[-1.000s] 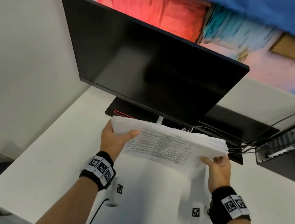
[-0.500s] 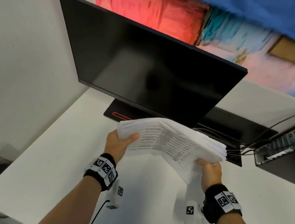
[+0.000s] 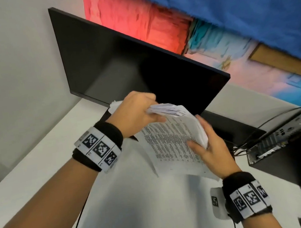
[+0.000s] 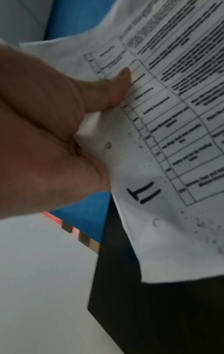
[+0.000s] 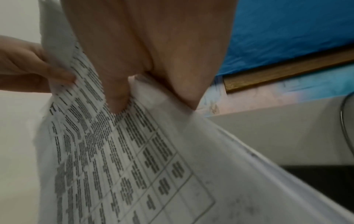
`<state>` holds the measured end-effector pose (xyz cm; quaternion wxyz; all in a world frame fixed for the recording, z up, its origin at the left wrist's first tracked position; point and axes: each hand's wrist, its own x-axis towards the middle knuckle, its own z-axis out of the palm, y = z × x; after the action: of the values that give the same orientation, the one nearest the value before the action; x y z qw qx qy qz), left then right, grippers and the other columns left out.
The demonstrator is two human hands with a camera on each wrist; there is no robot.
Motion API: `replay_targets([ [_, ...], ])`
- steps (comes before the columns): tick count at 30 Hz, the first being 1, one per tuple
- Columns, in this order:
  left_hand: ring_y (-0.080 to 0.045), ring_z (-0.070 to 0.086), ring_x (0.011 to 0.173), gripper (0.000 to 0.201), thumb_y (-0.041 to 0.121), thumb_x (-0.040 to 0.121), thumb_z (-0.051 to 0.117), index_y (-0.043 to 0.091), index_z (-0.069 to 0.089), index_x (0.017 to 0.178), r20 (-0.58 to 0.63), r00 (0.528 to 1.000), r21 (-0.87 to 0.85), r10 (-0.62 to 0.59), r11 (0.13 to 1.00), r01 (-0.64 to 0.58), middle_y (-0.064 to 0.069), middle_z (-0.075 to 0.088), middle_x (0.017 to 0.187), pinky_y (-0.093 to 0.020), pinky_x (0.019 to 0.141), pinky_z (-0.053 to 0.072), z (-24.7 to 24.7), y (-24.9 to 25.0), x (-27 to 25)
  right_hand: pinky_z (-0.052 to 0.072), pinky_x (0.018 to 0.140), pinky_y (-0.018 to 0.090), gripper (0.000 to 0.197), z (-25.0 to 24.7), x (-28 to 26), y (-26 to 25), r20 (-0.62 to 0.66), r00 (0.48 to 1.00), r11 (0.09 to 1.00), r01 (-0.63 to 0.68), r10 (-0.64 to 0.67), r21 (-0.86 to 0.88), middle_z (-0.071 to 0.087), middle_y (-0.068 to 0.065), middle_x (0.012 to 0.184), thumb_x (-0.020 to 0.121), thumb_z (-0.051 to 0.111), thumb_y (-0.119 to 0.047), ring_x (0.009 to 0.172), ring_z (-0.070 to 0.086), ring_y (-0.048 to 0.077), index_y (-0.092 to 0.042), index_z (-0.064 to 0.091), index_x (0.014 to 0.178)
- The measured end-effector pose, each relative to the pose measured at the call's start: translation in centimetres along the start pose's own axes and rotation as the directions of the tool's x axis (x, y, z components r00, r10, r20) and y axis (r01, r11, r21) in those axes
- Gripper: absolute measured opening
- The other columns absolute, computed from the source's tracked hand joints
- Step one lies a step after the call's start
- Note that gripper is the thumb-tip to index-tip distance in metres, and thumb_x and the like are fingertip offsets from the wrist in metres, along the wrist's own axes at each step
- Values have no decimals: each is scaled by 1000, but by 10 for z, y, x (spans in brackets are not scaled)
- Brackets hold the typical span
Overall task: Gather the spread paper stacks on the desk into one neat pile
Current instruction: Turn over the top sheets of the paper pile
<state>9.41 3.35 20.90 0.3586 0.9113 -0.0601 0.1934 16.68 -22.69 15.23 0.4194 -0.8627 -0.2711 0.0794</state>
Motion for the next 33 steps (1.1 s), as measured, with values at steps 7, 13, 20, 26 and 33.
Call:
replay_targets([
  [7,-20,56,74,32,36,83,73,6,73,72,-442,897,-103,-19,994,-30,-6,64,71,-33,70,45,-16,5,8,59,89,35,20,11,-22,-18,-103,992,966,-42,71,255,76,-3,106,98,59,-17,98,73,7,-19,70,115],
  [13,-16,58,118,60,45,84,72,14,52,131,-433,742,-440,-512,838,321,-3,63,125,-28,101,42,17,-27,-35,61,85,43,23,22,-50,2,-169,935,782,-153,313,604,79,13,107,99,57,-10,100,75,31,-5,71,115],
  [20,-14,62,120,44,38,104,40,14,50,140,270,787,-517,-554,606,604,0,65,132,-38,106,49,86,-13,-105,52,97,57,34,38,-67,24,-4,897,579,-282,442,765,73,18,122,98,55,-11,112,70,37,-6,62,131],
  [26,-12,74,91,27,25,103,51,9,66,119,74,791,-454,-607,686,568,-3,76,106,-29,79,61,91,-18,-135,59,88,44,25,57,-68,31,47,894,589,-332,446,737,78,9,113,99,57,-10,102,75,26,-11,68,122],
  [33,-10,75,66,18,26,96,64,17,76,87,27,624,-477,-781,538,695,-1,80,82,-24,63,56,43,-61,-189,59,70,28,14,102,-56,23,266,874,649,-482,407,589,79,11,105,99,59,-11,94,75,27,-9,69,108],
])
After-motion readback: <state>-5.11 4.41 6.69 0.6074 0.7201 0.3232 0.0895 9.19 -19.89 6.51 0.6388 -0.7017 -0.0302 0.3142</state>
